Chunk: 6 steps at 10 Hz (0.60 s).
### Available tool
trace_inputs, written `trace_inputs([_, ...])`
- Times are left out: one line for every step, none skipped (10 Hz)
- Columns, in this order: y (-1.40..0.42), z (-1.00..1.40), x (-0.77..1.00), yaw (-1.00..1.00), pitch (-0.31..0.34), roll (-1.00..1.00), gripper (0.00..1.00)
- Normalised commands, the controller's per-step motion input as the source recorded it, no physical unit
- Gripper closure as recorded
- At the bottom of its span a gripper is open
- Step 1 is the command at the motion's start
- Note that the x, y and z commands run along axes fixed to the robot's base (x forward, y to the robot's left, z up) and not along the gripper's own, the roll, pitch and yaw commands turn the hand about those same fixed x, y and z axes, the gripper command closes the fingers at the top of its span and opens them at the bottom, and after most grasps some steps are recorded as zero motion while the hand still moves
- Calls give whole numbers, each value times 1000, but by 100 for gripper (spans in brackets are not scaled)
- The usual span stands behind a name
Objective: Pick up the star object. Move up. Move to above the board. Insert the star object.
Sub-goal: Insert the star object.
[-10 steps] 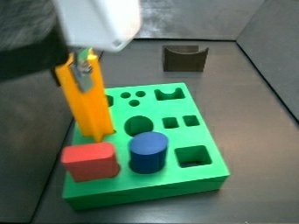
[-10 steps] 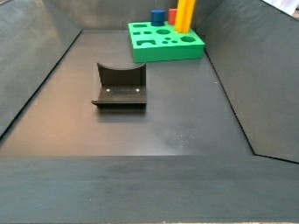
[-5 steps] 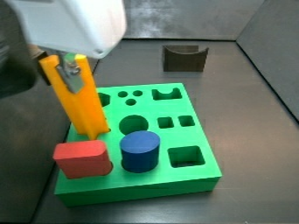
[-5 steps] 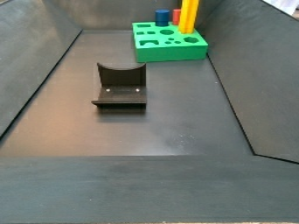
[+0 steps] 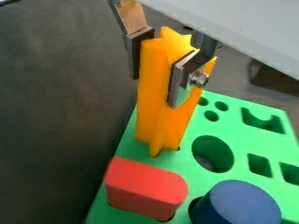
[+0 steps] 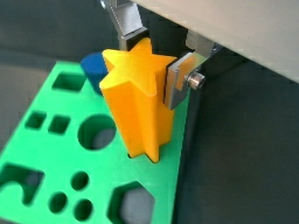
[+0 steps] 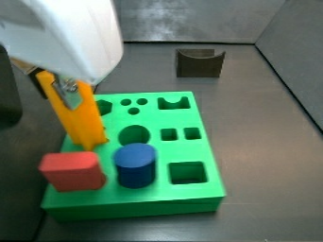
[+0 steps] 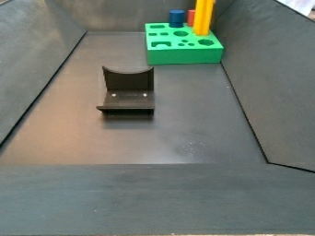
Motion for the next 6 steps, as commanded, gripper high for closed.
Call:
trace_inputs([34, 3, 0, 380, 500, 0, 100])
trace_inputs([0, -97, 169, 263, 500, 0, 100])
trace_inputs([0, -369, 351, 140, 413, -7, 100])
trace_inputs([0, 0, -26, 0, -77, -6, 100])
trace_inputs([0, 0, 0, 0, -10, 0, 100])
trace_inputs([0, -69, 0, 0, 0, 1, 100])
